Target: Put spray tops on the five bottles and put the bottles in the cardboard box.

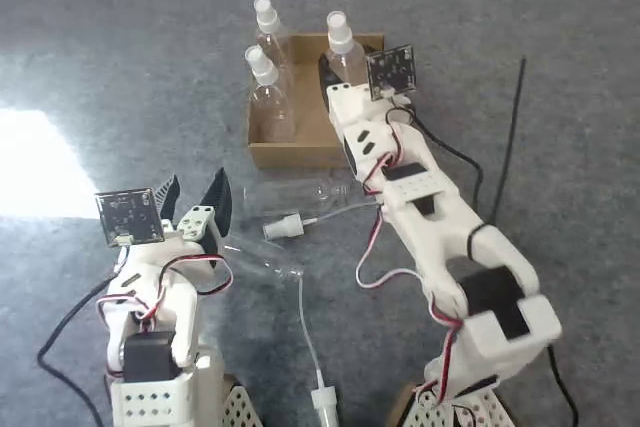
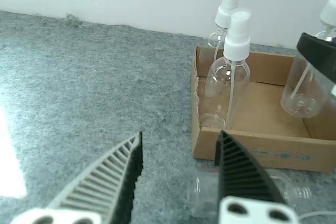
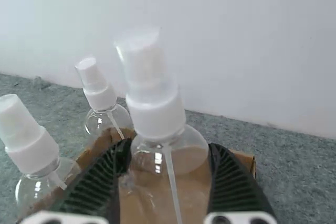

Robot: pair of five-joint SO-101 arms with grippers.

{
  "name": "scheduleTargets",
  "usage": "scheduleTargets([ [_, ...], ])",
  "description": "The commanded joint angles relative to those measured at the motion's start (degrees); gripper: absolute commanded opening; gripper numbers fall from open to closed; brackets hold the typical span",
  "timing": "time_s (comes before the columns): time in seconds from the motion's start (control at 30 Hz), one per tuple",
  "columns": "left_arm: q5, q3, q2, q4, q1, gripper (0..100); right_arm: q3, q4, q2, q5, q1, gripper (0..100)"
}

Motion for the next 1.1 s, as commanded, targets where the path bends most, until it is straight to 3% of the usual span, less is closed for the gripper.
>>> scheduleTargets([
  [0.0, -0.62, -0.48, -0.53, -1.41, -0.44, 21, -9.67, -1.54, 4.09, -0.53, 0.48, 5.2],
  [0.1, -0.62, -0.48, -0.53, -1.32, -0.44, 21, -14.24, -1.54, 8.66, -0.79, 0.31, 5.2],
  [0.3, -0.62, -0.48, -0.53, -1.23, -0.44, 21, -23.03, -1.54, 16.48, -8.70, 0.57, 5.2],
  [0.73, -0.62, -0.48, -0.53, -1.23, -0.44, 21, -36.40, -1.98, 30.11, -8.97, 0.40, 5.2],
  [1.07, -0.62, -0.48, -0.53, -1.23, -0.44, 21, -38.42, -10.42, 37.23, -8.70, 0.22, 5.2],
])
